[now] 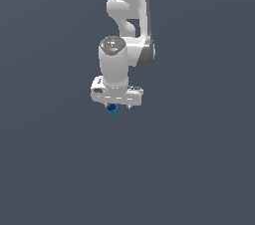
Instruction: Pick up the object and move it to a goal position.
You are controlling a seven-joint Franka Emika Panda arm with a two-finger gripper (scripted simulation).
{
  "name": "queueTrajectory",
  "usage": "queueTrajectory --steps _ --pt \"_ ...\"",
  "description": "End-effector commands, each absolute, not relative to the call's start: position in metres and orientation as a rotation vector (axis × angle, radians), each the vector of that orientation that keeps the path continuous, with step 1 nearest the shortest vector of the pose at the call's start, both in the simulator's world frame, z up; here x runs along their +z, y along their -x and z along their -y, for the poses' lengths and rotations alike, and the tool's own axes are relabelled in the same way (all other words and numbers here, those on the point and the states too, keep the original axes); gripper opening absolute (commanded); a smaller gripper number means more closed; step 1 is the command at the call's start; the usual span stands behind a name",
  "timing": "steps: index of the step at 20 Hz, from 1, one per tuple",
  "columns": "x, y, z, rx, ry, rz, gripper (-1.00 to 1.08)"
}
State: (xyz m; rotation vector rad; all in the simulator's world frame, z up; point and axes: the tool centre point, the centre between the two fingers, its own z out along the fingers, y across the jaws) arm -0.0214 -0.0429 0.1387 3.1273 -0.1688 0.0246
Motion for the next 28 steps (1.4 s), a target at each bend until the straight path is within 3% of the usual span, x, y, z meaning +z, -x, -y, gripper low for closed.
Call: queueTrajectory --steps 1,10,18,28 --pt "0.123 0.035 0.055 0.016 -3.126 0.249 1.00" --pt "0.092 0.065 0.079 0.001 -3.113 0.422 1.00" --pt "0.086 0.067 0.080 -0.001 -3.112 0.427 1.00" --pt "0.045 0.069 0.080 0.000 -3.111 0.433 1.00"
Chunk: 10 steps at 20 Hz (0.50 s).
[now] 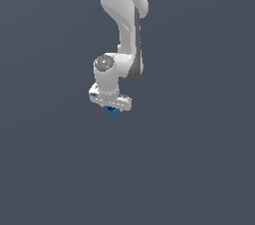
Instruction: Pick up the object and move it to a goal position.
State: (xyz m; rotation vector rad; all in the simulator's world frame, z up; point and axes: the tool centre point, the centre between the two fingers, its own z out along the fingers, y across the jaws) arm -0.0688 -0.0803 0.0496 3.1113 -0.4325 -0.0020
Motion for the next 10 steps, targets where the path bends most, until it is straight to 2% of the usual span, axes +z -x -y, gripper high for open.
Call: queueTrajectory --steps 1,4,5,10 --pt "0.0427 0.0684 0.0805 0.000 -3.111 0.434 1.00" --pt "0.0402 0.0681 0.0805 0.000 -3.111 0.434 1.00" --pt "0.0402 0.0681 0.0805 0.000 -3.111 0.434 -1.00" --pt "0.0402 0.0681 0.0805 0.000 -3.111 0.434 -1.00"
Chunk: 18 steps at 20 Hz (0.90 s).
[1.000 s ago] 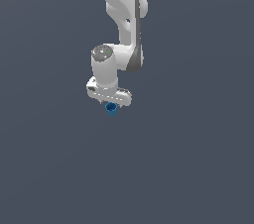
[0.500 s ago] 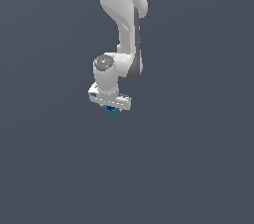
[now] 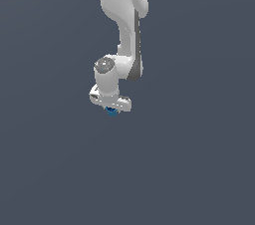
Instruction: Pick up the object and move it to a goal position.
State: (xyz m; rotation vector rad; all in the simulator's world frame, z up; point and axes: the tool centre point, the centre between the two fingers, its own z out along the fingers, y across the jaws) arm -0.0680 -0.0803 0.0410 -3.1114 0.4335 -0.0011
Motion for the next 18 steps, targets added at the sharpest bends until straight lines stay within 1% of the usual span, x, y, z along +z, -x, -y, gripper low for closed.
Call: queueTrajectory --steps 1,10,18 --pt "0.040 0.068 0.080 0.000 3.112 -0.434 -1.00" --pt "0.046 0.070 0.081 0.000 3.112 -0.434 -1.00" --pt "0.079 0.080 0.085 0.000 3.111 -0.434 -1.00"
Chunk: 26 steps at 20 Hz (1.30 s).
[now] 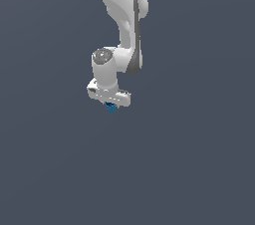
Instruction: Pick up the object and move it to a goal position.
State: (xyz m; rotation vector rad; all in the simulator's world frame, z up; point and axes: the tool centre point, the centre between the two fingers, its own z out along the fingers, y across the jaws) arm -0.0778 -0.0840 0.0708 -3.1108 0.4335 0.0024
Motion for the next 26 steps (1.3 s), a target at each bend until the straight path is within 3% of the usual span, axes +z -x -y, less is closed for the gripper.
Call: queueTrajectory --steps 1,26 --pt "0.086 0.081 0.086 0.000 3.111 -0.434 -1.00" --pt "0.293 0.137 0.115 0.000 3.112 -0.435 -1.00"
